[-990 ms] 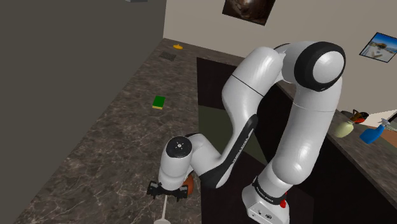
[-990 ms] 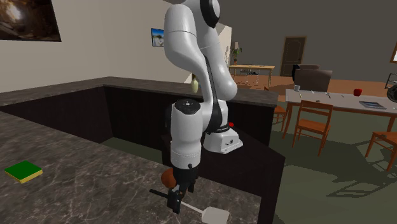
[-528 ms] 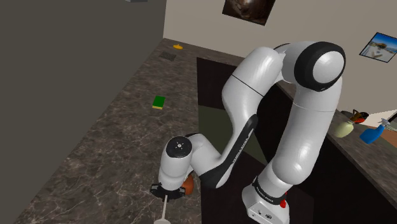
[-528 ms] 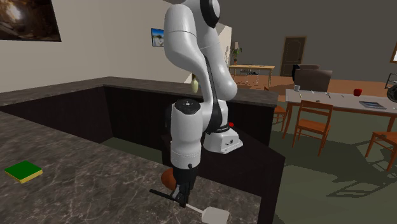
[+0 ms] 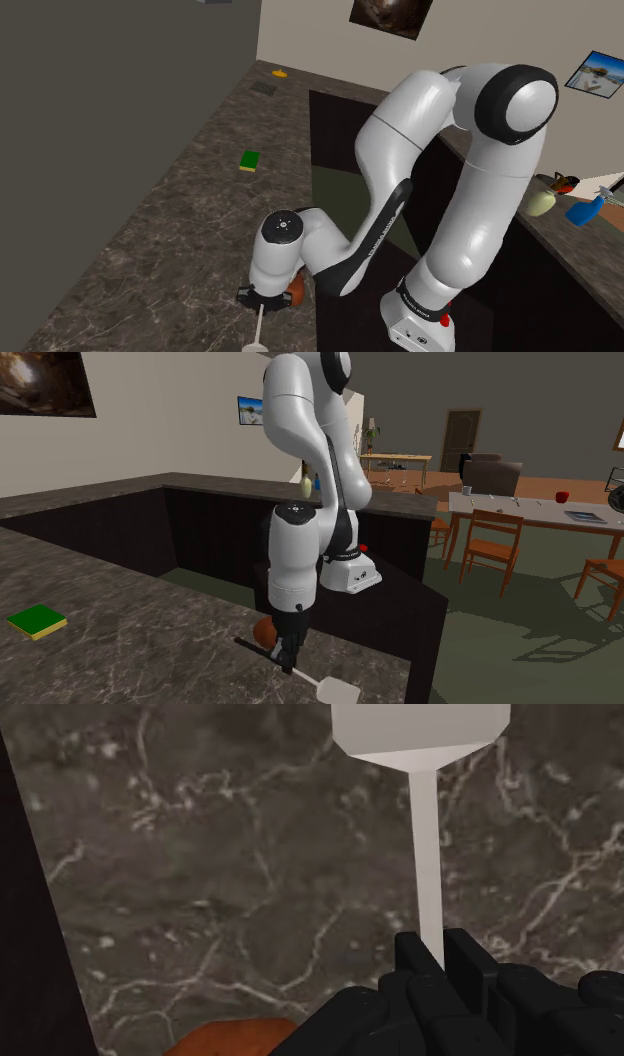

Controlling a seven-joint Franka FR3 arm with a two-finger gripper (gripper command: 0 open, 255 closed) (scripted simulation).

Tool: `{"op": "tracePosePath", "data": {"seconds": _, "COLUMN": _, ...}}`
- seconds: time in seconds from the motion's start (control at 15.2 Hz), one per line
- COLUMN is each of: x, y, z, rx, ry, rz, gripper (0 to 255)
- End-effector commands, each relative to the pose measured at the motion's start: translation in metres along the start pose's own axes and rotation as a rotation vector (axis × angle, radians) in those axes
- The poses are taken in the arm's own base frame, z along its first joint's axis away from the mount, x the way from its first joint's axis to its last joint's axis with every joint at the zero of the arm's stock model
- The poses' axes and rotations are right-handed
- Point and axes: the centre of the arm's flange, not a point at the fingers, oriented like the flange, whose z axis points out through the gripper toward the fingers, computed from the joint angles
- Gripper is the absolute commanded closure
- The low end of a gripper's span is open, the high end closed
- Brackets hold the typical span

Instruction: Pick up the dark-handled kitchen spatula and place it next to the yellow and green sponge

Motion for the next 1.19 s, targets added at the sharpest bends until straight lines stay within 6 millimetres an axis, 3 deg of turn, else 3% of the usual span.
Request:
{"op": "tracePosePath", "data": {"seconds": 0.0, "x": 0.001, "y": 0.0, "z": -0.009, "rx": -0.001, "ry": -0.001, "rz": 0.001, "gripper": 255}}
{"op": "tracePosePath", "data": {"seconds": 0.92, "x": 0.006, "y": 0.0, "z": -0.082, "rx": -0.001, "ry": -0.001, "rz": 0.001, "gripper": 255}}
{"op": "tracePosePath", "data": {"seconds": 1.12, "x": 0.046, "y": -0.002, "z": -0.08, "rx": -0.001, "ry": -0.001, "rz": 0.001, "gripper": 255}}
